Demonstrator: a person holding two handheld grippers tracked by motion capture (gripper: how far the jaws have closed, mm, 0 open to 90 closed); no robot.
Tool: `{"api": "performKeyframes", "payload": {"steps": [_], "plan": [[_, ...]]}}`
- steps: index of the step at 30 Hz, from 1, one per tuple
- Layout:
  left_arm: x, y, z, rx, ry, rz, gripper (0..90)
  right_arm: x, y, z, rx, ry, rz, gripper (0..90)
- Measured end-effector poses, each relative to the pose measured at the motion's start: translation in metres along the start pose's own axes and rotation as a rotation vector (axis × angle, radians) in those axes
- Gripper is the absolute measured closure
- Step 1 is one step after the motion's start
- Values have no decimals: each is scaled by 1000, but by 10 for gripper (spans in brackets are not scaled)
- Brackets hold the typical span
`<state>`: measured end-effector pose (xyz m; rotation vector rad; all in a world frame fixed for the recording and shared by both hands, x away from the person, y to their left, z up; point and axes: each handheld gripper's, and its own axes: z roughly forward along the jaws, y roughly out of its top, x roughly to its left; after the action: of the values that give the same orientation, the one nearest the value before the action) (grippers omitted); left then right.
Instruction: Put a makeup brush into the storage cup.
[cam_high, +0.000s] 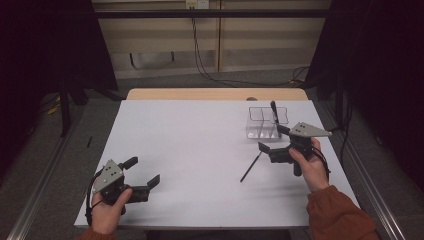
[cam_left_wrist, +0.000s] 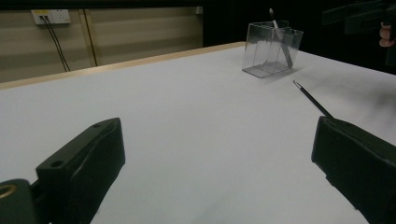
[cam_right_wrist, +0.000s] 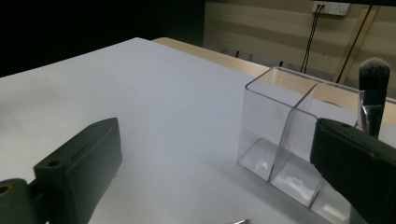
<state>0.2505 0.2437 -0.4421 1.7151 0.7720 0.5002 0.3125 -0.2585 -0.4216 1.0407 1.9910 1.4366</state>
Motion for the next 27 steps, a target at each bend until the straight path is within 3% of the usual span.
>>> {"api": "performKeyframes", "payload": {"steps": [8,12,17,24,27], "plan": [[1,0,0,-1,2,-1,28,-2,8,12,3,9,-11,13],[0,0,-1,4,2,3,28,-2,11,14,44,25,-29,17],[1,0,0,6,-1,3,28,-2,13,14,133,44,-64,9],[0,0,0,6,-3,2,28,-6,19,17,310,108,-104,21],[1,-1,0,9,0,2,28,-7,21,19,352,62,-132,19]]}}
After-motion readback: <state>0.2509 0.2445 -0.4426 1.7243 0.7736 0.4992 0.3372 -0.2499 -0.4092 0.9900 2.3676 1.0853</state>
